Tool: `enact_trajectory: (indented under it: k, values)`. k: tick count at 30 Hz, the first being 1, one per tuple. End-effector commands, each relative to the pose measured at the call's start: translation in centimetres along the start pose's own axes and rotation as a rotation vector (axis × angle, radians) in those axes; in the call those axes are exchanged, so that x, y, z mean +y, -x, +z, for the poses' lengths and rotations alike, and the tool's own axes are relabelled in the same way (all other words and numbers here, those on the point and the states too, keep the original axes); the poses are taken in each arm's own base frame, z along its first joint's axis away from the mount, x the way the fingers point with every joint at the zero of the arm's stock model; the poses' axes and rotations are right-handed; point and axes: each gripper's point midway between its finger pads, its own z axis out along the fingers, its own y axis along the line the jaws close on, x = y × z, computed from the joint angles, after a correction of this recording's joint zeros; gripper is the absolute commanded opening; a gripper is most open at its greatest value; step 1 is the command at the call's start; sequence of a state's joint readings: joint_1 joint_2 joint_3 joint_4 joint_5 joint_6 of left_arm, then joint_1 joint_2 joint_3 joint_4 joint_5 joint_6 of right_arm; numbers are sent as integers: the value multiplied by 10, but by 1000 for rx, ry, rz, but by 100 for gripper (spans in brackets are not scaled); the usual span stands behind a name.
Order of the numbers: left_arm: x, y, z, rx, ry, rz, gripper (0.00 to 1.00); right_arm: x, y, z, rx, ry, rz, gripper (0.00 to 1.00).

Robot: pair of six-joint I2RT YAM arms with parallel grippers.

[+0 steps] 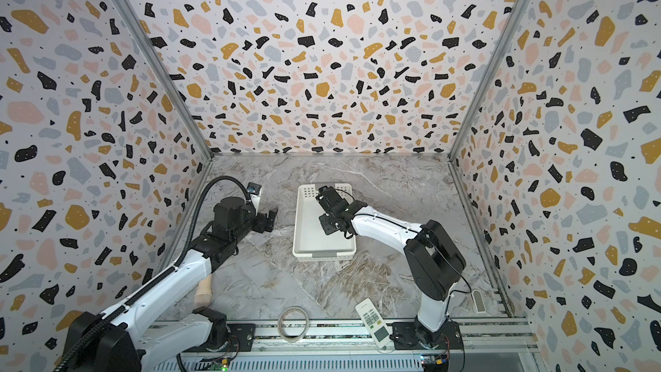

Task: Put the screwdriver in the bin
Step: 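Lift the screwdriver and carry it over the white basket with the right gripper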

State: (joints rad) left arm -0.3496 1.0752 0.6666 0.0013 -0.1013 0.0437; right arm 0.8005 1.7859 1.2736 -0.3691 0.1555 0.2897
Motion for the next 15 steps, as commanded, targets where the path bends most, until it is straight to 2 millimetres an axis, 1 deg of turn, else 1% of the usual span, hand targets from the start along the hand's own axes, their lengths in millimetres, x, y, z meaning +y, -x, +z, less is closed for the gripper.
enact_trajectory:
  k: [1,8,15]
  values:
    - [-5,16,-5,-53,-20,23,97,6,14,0,-30,26,16,15]
    - [-5,17,-6,-57,-15,26,97,6,-1,22,24,13,27,15]
    - [-5,18,-6,-61,-13,17,96,8,-10,36,54,11,44,17]
